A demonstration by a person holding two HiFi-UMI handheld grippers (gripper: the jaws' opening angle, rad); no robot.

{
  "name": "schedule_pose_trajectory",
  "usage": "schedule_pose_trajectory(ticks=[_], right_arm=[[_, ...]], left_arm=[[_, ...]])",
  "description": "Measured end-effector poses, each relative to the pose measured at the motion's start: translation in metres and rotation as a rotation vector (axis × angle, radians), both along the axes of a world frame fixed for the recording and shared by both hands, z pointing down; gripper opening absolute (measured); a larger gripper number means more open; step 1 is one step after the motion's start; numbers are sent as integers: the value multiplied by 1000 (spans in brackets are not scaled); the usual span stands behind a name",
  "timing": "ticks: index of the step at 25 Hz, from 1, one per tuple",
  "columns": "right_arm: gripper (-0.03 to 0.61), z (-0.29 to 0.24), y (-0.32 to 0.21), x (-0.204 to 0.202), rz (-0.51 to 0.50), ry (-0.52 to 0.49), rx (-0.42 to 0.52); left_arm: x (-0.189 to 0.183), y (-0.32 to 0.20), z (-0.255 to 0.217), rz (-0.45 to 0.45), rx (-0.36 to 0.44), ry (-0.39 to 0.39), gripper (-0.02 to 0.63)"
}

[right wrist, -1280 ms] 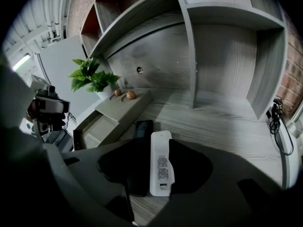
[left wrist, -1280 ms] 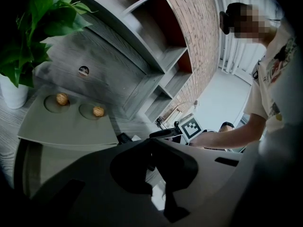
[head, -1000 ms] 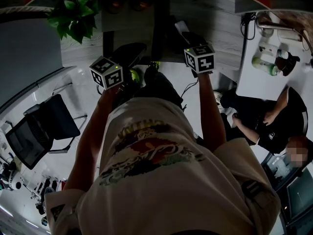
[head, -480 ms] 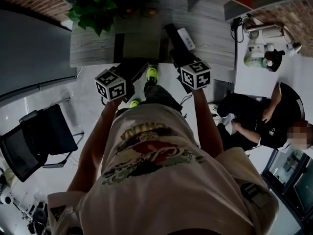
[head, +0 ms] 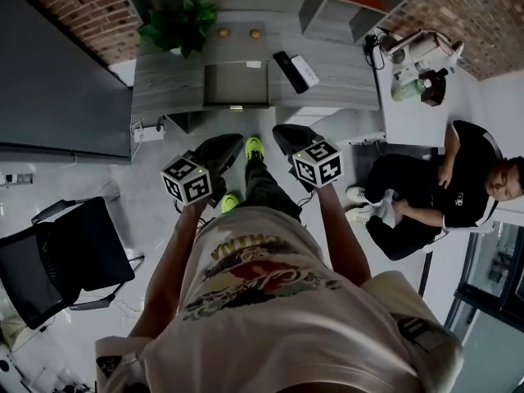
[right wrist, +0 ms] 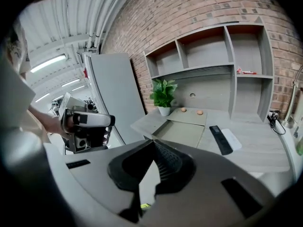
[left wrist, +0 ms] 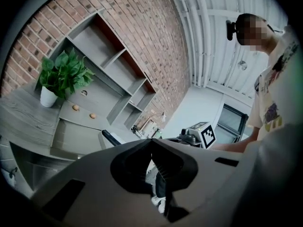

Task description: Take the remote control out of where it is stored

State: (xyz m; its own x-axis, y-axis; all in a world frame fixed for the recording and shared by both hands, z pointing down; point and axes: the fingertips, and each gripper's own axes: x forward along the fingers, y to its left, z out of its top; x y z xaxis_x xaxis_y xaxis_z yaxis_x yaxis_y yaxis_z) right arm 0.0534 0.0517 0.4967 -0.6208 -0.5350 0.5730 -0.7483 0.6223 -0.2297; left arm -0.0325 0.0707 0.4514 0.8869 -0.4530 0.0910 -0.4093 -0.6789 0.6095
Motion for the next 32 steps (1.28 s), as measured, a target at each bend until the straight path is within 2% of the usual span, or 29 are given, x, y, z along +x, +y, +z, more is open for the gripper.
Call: schedule_pose_trajectory(ticks=[9,15,22,32], right_arm=[[8,-29,80,-24,-8,-35,57],[8,-30,109,-34,-33,-43,85],[8,-47,109,-29,-54,-43,143],[8,-51,106,-34,-60,-58,166]], left_arm=[[-6,74,-19,47,25,43,5],[-8,101,-20,52,20,34,5],[2,99,-33,44,59,26,5],[2,100,-44,31,89,20,5]])
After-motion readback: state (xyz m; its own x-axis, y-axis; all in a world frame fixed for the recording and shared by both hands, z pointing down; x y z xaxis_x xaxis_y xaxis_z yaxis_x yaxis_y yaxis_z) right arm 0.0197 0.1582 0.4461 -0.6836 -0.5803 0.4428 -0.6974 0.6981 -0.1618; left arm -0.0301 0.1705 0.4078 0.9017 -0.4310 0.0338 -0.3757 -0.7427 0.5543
